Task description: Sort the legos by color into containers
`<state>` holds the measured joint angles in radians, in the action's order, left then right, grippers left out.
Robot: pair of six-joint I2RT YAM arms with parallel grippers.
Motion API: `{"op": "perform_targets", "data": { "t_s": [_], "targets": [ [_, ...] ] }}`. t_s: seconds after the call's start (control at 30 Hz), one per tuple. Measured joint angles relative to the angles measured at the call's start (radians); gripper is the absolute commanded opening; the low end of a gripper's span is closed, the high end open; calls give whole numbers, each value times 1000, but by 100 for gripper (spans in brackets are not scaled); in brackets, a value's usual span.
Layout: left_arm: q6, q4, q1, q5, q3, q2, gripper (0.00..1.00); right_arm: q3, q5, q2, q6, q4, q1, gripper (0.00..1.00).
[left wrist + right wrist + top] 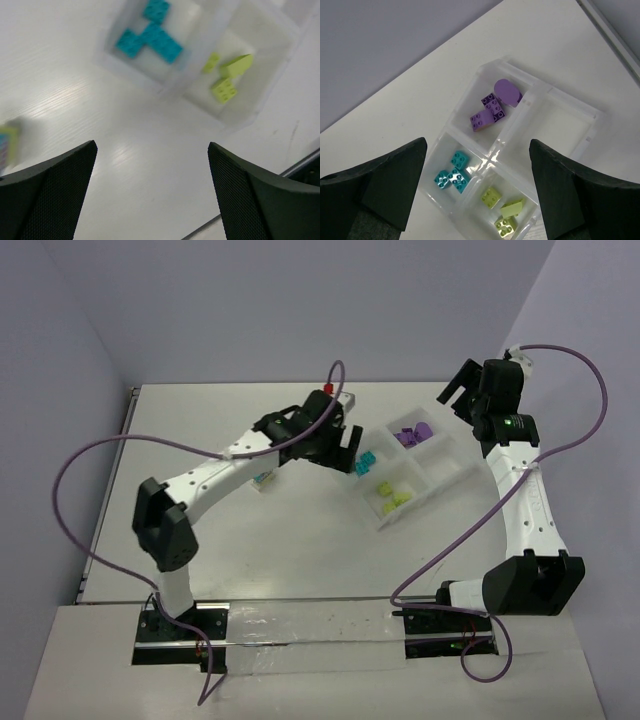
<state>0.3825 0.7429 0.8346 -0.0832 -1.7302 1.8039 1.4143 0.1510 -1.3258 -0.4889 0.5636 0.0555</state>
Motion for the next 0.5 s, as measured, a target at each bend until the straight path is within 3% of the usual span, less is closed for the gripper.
{"op": "perform_targets", "data": {
  "t_s": [0.17, 0.33, 0.5],
  "targets": [
    [-75, 40, -97, -96, 101, -115, 99, 0, -19, 0, 0, 0, 0, 90],
    [-121, 78, -208, -173, 182, -95, 99, 0, -45, -1, 0, 0, 0, 90],
    [-140, 95, -233, -235, 195, -21, 99, 0, -64, -5, -1, 0, 0, 90]
  ]
}}
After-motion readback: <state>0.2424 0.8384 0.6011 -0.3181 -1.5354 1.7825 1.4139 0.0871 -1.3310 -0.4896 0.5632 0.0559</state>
